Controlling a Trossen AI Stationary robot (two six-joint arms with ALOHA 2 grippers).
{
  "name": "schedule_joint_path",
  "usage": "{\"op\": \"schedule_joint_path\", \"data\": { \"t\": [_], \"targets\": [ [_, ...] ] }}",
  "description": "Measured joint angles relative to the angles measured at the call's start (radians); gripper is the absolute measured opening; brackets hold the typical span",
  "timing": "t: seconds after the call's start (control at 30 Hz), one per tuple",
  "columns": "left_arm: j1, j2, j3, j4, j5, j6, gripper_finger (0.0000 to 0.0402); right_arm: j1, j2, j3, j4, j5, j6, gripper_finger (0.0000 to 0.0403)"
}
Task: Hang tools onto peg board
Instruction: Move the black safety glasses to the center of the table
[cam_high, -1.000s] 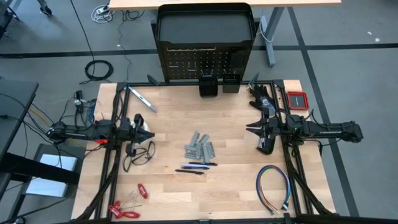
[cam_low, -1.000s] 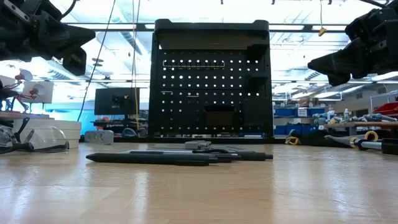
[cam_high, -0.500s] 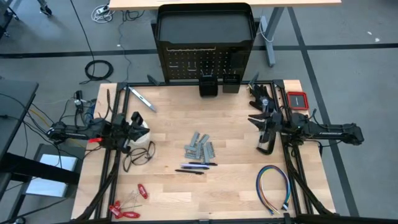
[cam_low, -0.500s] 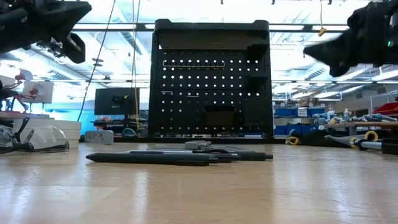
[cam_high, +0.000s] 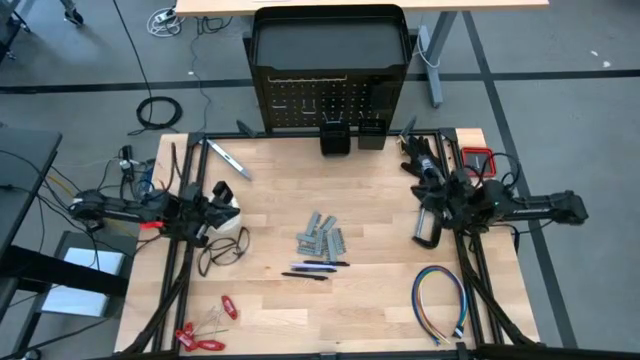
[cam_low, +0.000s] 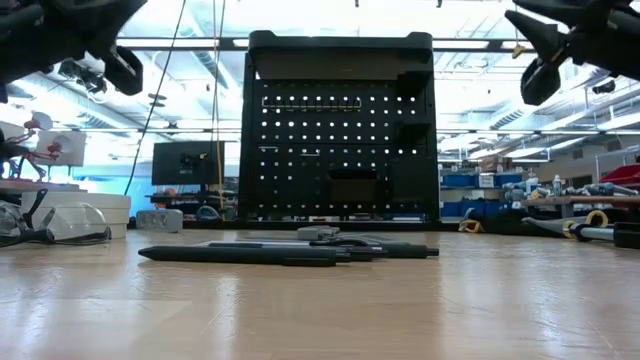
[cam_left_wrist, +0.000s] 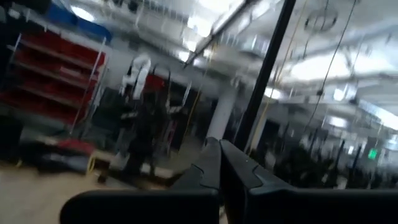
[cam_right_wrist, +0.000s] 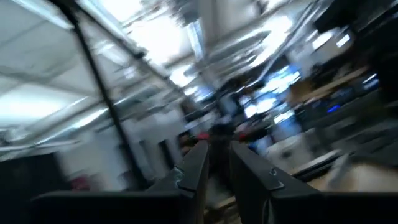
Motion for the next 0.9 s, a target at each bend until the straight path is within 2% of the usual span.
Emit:
{"op": "schedule_joint_path", "data": {
  "t": [0.07, 0.2, 0.27, 0.4, 0.57, 0.67, 0.77, 0.9],
  "targets": [
    [-0.013, 0.071, 0.017, -0.004, 0.0, 0.014, 0.0006, 0.076, 0.105, 0.0, 0.053, 0.03, -0.004, 0.0075],
    [-0.035, 0.222, 0.048, -0.012, -0.004, 0.03, 0.0006, 0.23, 0.398, 0.01, 0.253, 0.202, -0.049, 0.0074],
    [-0.044, 0.297, 0.072, -0.072, -0.019, 0.028, 0.0006, 0.285, 0.563, 0.049, 0.334, 0.218, -0.052, 0.0074],
    [-0.065, 0.421, 0.169, -0.315, -0.093, -0.002, 0.0006, 0.357, 0.882, 0.167, 0.392, 0.219, -0.029, 0.0076],
    [-0.093, 0.55, 0.313, -0.706, -0.175, -0.155, 0.0006, 0.361, 1.211, 0.351, 0.395, 0.244, -0.038, 0.0081],
    [-0.113, 0.612, 0.377, -0.913, -0.185, -0.291, 0.0006, 0.329, 1.343, 0.441, 0.394, 0.263, -0.039, 0.0086],
    [-0.135, 0.663, 0.419, -1.093, -0.186, -0.432, 0.0015, 0.291, 1.423, 0.504, 0.395, 0.259, -0.038, 0.0096],
    [-0.15, 0.698, 0.431, -1.202, -0.197, -0.603, 0.0048, 0.258, 1.48, 0.542, 0.394, 0.251, -0.038, 0.0115]
  ]
}}
